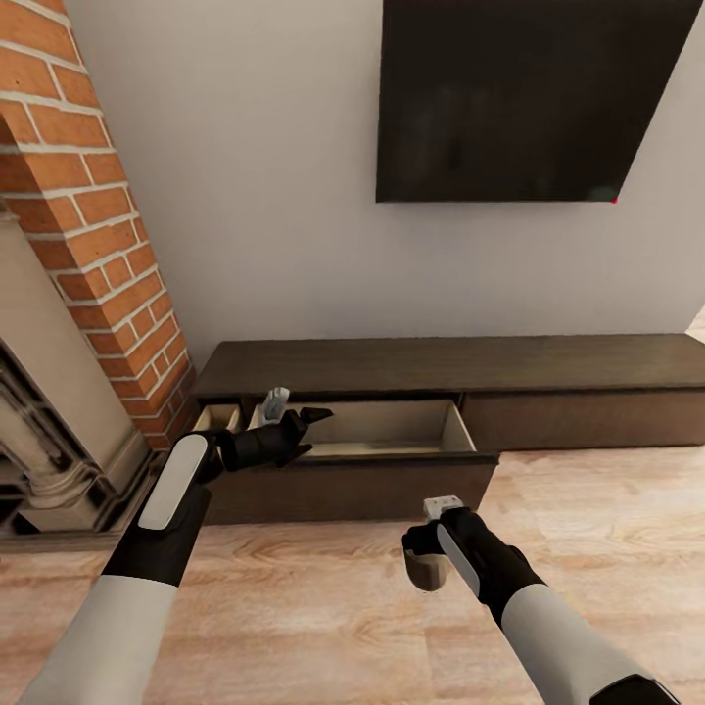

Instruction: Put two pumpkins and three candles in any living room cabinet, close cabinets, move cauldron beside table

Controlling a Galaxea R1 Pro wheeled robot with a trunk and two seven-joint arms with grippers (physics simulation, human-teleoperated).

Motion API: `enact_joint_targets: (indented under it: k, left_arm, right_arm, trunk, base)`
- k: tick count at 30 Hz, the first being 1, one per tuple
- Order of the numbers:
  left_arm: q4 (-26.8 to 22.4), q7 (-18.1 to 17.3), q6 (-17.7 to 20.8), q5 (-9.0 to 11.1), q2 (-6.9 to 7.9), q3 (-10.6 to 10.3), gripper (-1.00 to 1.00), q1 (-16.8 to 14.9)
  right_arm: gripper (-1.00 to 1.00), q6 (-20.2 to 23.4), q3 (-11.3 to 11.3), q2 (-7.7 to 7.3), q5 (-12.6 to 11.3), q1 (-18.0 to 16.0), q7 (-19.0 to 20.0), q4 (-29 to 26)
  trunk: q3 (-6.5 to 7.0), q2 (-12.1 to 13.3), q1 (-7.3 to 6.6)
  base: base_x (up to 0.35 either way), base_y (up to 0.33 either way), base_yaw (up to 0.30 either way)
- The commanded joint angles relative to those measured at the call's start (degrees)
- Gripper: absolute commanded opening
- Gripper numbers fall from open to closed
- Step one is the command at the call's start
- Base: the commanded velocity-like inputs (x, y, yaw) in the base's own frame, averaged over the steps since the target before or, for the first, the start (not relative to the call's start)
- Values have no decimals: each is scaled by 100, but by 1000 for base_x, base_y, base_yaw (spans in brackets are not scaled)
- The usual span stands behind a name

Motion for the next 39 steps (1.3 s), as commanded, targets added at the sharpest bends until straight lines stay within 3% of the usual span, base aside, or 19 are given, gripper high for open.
enact_joint_targets:
  k: [1, 14, 22, 25, 30, 39]
  left_arm:
    - [1, -1, 0, 1, 0, 0, 100, 0]
    - [3, -2, 0, 10, 14, 0, 100, 0]
    - [3, -2, 0, 10, 12, 0, 100, 0]
    - [-13, -5, 10, 18, 21, 23, 100, 19]
    - [-6, -11, 8, 19, 9, 18, 100, 85]
    - [-6, -11, 2, 19, 9, 18, 100, 88]
  right_arm:
    - [-100, 0, 0, 0, 2, -1, -2, -2]
    - [-100, 0, 3, 0, 2, -1, 5, -4]
    - [-100, -8, -10, -53, 5, -1, 76, 3]
    - [-100, 90, -110, -46, -11, -75, 185, -93]
    - [-100, -61, 30, -44, 27, -95, 68, 41]
    - [-100, -184, 26, -54, 44, -96, 104, 197]
  trunk:
    - [-7, 0, 0]
    - [-101, 0, 0]
    - [-112, 0, 0]
    - [-112, 0, 0]
    - [-112, 0, 0]
    - [-112, 0, 0]
  base:
    - [282, -162, 189]
    - [314, -103, 188]
    - [329, -4, 37]
    - [-47, 0, 0]
    - [-152, 0, 0]
    - [-139, 0, 0]
